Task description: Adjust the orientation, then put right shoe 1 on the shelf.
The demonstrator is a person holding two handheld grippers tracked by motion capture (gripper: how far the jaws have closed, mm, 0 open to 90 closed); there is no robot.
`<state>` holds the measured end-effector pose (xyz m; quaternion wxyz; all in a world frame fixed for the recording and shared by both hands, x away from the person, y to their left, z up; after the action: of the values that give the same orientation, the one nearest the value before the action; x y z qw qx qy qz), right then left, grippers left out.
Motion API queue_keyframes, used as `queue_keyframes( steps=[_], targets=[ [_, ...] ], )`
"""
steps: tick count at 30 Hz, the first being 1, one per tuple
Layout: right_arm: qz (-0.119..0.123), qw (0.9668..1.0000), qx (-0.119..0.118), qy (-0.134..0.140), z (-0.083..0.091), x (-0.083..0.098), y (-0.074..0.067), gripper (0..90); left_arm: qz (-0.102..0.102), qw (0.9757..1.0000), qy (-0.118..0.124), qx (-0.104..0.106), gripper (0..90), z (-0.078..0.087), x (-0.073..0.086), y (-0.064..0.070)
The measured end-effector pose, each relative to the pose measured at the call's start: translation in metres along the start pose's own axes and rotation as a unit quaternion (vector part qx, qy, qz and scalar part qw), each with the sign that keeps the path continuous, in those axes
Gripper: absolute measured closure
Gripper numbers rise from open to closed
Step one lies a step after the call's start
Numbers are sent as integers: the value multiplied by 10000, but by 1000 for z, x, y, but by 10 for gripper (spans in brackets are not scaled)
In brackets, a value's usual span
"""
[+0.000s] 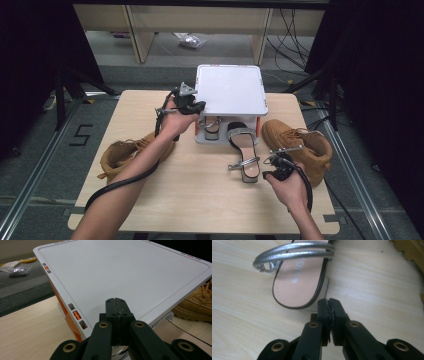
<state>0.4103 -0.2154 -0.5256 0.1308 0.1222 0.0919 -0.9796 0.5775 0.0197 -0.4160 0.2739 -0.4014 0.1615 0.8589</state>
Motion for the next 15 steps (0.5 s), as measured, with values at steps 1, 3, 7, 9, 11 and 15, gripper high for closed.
queue_keyframes(
  steps=[1,3,7,9,11,15],
  targets=[
    [6,10000,9,4,-1,1,-1,884,-7,10000,-4,-9,898,0,0,0],
    [33,10000,-32,18,-2,2,-2,887,5,10000,1,-21,898,0,0,0],
    [17,10000,-17,28,-1,6,-4,894,-7,10000,-17,23,898,1,0,0],
    [26,10000,18,-7,-1,10,-5,897,-7,10000,-25,21,898,0,0,0],
    [42,10000,-9,-49,-1,13,-8,899,0,10000,-16,25,898,0,0,0],
    [150,9998,-9,-112,-3,19,-10,900,-68,9999,-110,-8,898,1,1,-1]
  ],
)
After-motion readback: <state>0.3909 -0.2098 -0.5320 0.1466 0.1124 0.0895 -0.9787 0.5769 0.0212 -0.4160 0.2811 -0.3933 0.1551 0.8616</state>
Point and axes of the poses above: each handheld gripper's, and its own axes: z roughly backward along the jaws, x roughly out of its underside, y roughly to its right, the point moved 9 cm from there along -z, roughly forward along the jaws, and after that the axes turned 12 degrees about -y, right-handed, at the moved point
